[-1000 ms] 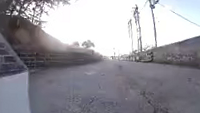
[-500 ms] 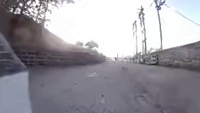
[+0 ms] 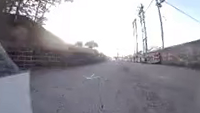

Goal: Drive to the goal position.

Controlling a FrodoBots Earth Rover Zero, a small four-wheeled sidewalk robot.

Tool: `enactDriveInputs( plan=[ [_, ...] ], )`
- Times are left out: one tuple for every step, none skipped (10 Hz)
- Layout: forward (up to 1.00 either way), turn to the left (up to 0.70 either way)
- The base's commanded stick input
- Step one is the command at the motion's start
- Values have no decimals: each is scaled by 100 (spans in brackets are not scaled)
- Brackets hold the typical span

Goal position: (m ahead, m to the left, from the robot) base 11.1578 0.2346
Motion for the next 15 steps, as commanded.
enactDriveInputs(
  plan=[
    [70,0],
    [70,0],
    [70,0],
    [70,0],
    [70,0],
    [70,0],
    [70,0],
    [70,0],
    [70,0],
    [70,0],
    [70,0],
    [70,0],
    [70,-27],
    [70,-27],
    [70,-27]
  ],
)
